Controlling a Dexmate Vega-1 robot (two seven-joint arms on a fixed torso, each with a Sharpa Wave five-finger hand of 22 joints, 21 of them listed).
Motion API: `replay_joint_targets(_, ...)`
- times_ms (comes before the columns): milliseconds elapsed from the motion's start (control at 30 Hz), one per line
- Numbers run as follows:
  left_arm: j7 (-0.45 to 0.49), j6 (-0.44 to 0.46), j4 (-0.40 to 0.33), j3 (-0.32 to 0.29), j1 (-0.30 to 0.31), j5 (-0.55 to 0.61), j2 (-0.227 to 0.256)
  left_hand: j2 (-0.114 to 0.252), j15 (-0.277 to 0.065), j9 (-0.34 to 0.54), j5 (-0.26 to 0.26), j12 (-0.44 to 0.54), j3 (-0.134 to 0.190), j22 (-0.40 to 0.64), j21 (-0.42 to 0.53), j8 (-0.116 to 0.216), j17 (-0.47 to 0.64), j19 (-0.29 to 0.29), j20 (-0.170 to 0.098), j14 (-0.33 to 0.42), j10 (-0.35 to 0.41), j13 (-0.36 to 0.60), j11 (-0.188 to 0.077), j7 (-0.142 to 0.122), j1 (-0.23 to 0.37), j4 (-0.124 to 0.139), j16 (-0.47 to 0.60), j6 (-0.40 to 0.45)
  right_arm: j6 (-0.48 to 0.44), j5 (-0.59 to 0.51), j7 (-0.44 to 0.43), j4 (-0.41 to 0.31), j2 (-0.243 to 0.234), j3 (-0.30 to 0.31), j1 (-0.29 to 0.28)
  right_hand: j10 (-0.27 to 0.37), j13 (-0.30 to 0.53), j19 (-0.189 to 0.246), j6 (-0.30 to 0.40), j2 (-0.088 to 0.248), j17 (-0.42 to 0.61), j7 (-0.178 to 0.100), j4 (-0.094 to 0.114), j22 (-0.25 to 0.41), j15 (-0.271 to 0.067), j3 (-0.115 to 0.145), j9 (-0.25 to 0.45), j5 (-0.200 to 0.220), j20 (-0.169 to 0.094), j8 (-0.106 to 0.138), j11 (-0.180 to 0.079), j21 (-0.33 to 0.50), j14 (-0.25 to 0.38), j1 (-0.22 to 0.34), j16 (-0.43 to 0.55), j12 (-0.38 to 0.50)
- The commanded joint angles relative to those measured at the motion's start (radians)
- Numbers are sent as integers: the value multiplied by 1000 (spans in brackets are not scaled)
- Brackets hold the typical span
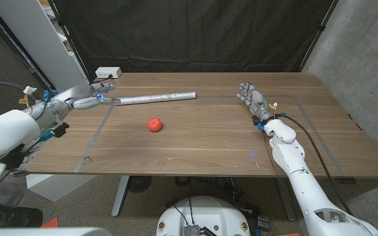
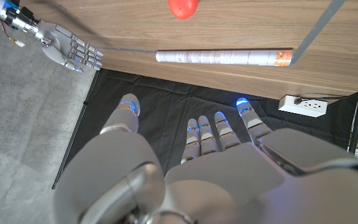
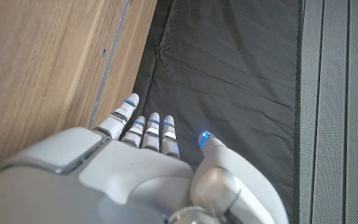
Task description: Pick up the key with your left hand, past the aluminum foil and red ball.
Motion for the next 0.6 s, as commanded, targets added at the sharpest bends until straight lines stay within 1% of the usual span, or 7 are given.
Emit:
replay_joint_targets(33, -93, 77, -32, -18, -20, 55, 36, 0, -3, 3, 10, 6, 2, 2, 8, 9, 3, 15, 3, 17, 18, 5, 0, 2, 23, -5, 8, 14, 9, -9, 4, 46, 1, -2, 33, 6, 6, 8, 6, 6, 1, -3, 2, 3, -23, 8, 6, 8, -39, 6, -3, 1, 8, -11, 2, 2)
replay_joint_targets(133, -107, 87, -35, -16, -27, 61, 40, -1, -11, 3, 11, 10, 1, 2, 10, 12, 2, 23, 2, 14, 26, 5, -7, -3, 36, -7, 5, 25, 13, -9, 7, 64, 2, -2, 44, 6, 6, 8, 6, 7, 1, -3, 2, 3, -23, 9, 6, 8, -40, 6, -2, 1, 8, -11, 2, 2)
replay_joint_targets(200, -127, 107, -40, -14, -31, 71, 56, -4, -12, 4, 12, 12, 0, 1, 10, 12, 2, 26, 2, 15, 29, 6, -13, -2, 44, -8, 5, 30, 18, -9, 10, 78, 4, -2, 52, 5, 6, 8, 6, 8, 1, -3, 2, 3, -22, 9, 6, 8, -39, 6, -4, 1, 8, -11, 2, 2)
replay_joint_targets(267, -155, 135, -51, -12, -33, 84, 81, -7, -13, 4, 12, 12, -1, 1, 10, 13, 1, 29, 3, 17, 30, 6, -13, -3, 51, -10, 5, 32, 25, -10, 15, 95, 6, -3, 64, 6, 6, 8, 6, 8, 1, -3, 2, 3, -22, 10, 6, 8, -39, 6, -4, 1, 8, -11, 2, 2)
replay_joint_targets(367, -176, 150, -58, -11, -38, 91, 90, -11, -12, 4, 13, 13, -2, 1, 11, 13, 1, 33, 3, 17, 32, 7, -12, -5, 56, -11, 4, 33, 29, -10, 18, 107, 8, -3, 72, 6, 6, 7, 6, 8, 1, -3, 2, 3, -22, 10, 6, 8, -39, 6, -3, 1, 8, -12, 2, 2)
replay_joint_targets(400, -195, 166, -65, -11, -37, 97, 104, -13, -14, 4, 13, 14, -3, 1, 12, 13, 0, 35, 1, 19, 33, 7, -15, -6, 59, -11, 4, 34, 32, -10, 19, 117, 9, -3, 77, 6, 6, 7, 6, 8, 1, -4, 2, 3, -23, 10, 6, 8, -40, 6, -3, 1, 8, -12, 2, 2)
replay_joint_targets(600, -246, 197, -89, -20, -28, 129, 120, -24, -18, 4, 14, 20, -9, 0, 12, 16, -1, 41, -1, 27, 48, 8, -12, -8, 75, -12, 5, 47, 34, -14, 20, 130, 13, -3, 82, 6, 6, 7, 6, 8, 1, -3, 3, 3, -22, 11, 6, 8, -39, 6, -2, 1, 8, -13, 2, 2)
